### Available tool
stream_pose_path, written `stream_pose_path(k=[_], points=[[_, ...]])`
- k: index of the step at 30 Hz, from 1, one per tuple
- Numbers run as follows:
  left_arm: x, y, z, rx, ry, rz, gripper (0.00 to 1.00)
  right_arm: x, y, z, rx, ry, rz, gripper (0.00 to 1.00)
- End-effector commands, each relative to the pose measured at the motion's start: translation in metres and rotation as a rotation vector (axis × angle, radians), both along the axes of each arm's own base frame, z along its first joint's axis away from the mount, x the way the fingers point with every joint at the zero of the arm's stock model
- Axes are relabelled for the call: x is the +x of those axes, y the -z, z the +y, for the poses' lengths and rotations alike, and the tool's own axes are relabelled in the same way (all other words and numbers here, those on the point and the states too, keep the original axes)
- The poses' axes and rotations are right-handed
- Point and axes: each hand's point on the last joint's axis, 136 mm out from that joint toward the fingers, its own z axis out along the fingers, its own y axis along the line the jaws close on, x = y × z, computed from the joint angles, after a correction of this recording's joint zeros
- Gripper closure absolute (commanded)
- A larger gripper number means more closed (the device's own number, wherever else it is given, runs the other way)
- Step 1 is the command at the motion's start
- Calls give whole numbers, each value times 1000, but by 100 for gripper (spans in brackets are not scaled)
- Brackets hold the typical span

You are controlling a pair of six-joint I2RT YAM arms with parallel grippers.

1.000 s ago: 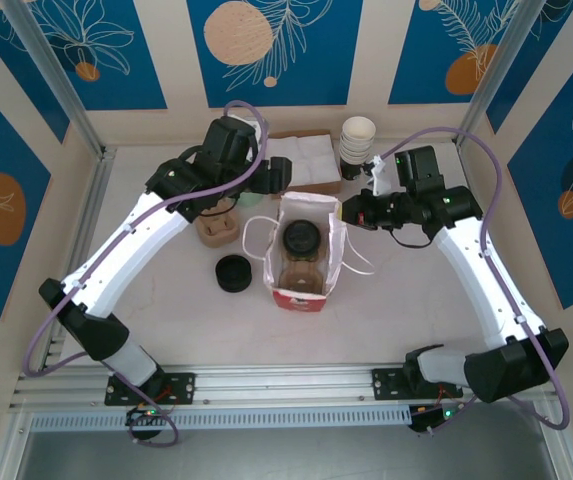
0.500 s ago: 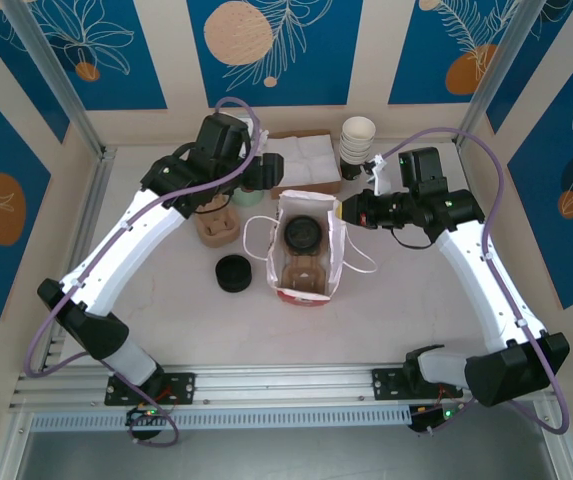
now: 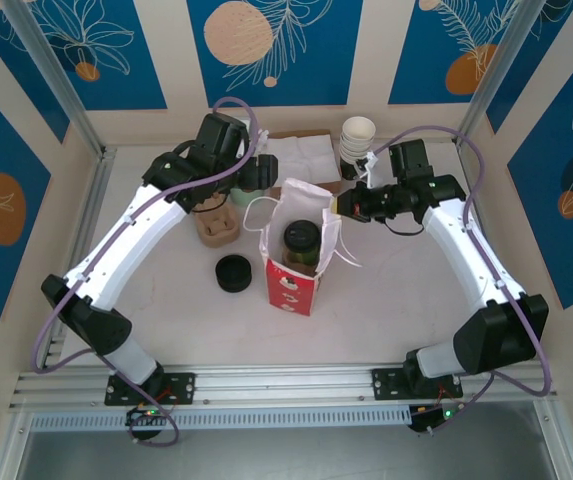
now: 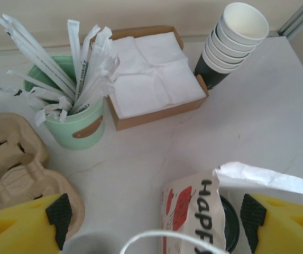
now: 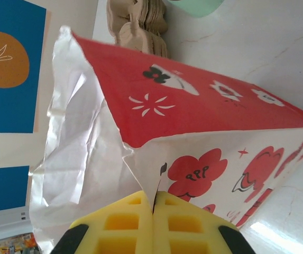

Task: Pack the takeout coffee

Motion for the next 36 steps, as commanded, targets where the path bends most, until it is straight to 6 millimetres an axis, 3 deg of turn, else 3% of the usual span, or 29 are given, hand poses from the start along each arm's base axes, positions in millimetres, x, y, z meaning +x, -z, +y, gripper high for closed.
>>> stream_pose_path(k=[1, 8, 17, 21, 27, 36], points=[[4, -8, 9, -10, -36, 2, 15, 5, -15, 8, 73, -40, -22, 100], [9, -8, 17, -3, -64, 6, 13, 16, -12, 11, 80, -49, -10, 98], [28, -27, 35, 6, -135, -52, 12, 34, -24, -3, 13, -11, -40, 70], [39, -38, 49, 1, -182, -91, 12, 40, -39, -13, -12, 15, -82, 61], [53, -51, 71, 3, -260, -148, 11, 43, -70, -26, -15, 51, -169, 55], [63, -38, 119, -2, -397, -107, 10, 46, -112, -37, 5, 127, -271, 54]])
